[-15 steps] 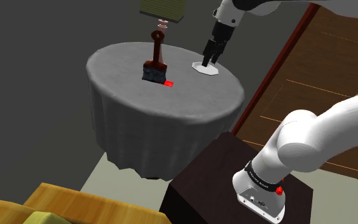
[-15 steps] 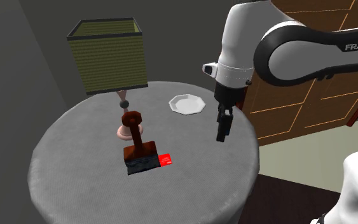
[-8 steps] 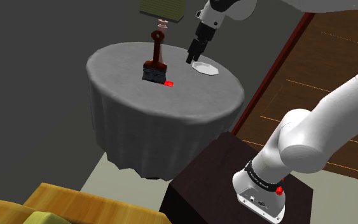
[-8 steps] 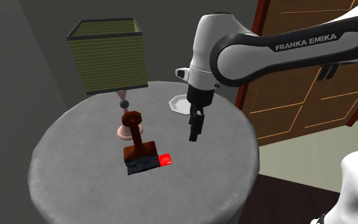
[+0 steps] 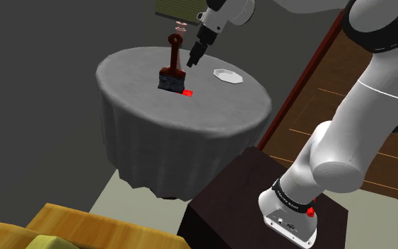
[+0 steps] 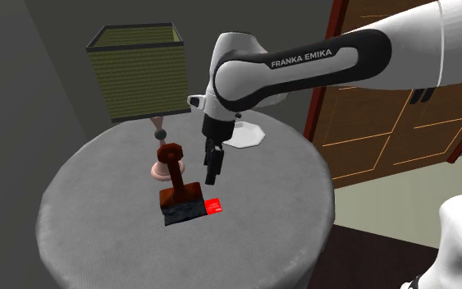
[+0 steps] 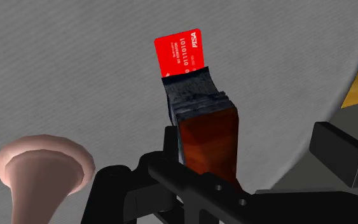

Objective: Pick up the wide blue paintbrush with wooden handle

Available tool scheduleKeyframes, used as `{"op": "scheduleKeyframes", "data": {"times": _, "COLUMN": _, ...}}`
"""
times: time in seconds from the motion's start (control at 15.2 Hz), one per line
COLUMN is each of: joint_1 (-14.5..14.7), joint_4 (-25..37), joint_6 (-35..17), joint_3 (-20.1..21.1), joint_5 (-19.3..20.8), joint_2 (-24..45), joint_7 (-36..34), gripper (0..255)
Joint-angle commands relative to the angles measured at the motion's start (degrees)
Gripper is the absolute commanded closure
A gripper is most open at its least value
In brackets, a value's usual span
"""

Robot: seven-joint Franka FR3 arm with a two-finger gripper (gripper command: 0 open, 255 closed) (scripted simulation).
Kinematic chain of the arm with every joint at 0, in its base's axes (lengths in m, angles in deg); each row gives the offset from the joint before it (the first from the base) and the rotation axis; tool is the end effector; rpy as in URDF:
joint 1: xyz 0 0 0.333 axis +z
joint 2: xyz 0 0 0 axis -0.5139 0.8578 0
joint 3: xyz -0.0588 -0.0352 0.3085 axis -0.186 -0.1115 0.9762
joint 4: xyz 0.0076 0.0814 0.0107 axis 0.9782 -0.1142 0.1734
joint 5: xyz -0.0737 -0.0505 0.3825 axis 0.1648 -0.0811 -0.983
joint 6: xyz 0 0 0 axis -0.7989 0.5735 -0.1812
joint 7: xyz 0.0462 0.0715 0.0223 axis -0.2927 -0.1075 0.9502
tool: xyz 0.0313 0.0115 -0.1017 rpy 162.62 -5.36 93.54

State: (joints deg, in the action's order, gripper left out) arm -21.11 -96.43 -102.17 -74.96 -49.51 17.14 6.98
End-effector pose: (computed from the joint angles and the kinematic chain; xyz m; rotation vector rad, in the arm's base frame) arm 0.5813 -0.0975 0.4771 -2.8268 -0.5904 -0.2897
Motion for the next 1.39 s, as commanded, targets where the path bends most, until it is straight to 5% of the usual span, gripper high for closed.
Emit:
{"op": "scheduleKeyframes", "data": {"times": 0.0, "joint_1": -0.4, "joint_4": 4.8, "joint_6": 1.0, "joint_3": 0.4, "joint_5": -3.8, "joint_2": 4.4, "joint_7": 3.7, "gripper": 0}}
{"op": "scheduleKeyframes", "data": {"times": 0.2, "joint_1": -1.3, "joint_4": 10.0, "joint_6": 2.2, "joint_3": 1.2, "joint_5": -7.2, "joint_2": 9.0, "joint_7": 7.0, "gripper": 0}}
{"op": "scheduleKeyframes", "data": {"times": 0.79, "joint_1": -1.4, "joint_4": 6.4, "joint_6": -2.4, "joint_3": 1.7, "joint_5": -8.9, "joint_2": 10.5, "joint_7": 9.4, "gripper": 0}}
{"op": "scheduleKeyframes", "data": {"times": 0.86, "joint_1": -1.4, "joint_4": 6.3, "joint_6": -2.4, "joint_3": 1.7, "joint_5": -8.9, "joint_2": 10.5, "joint_7": 9.3, "gripper": 255}}
{"op": "scheduleKeyframes", "data": {"times": 1.32, "joint_1": -1.3, "joint_4": 6.2, "joint_6": -2.5, "joint_3": 1.7, "joint_5": -8.8, "joint_2": 10.4, "joint_7": 9.3, "gripper": 255}}
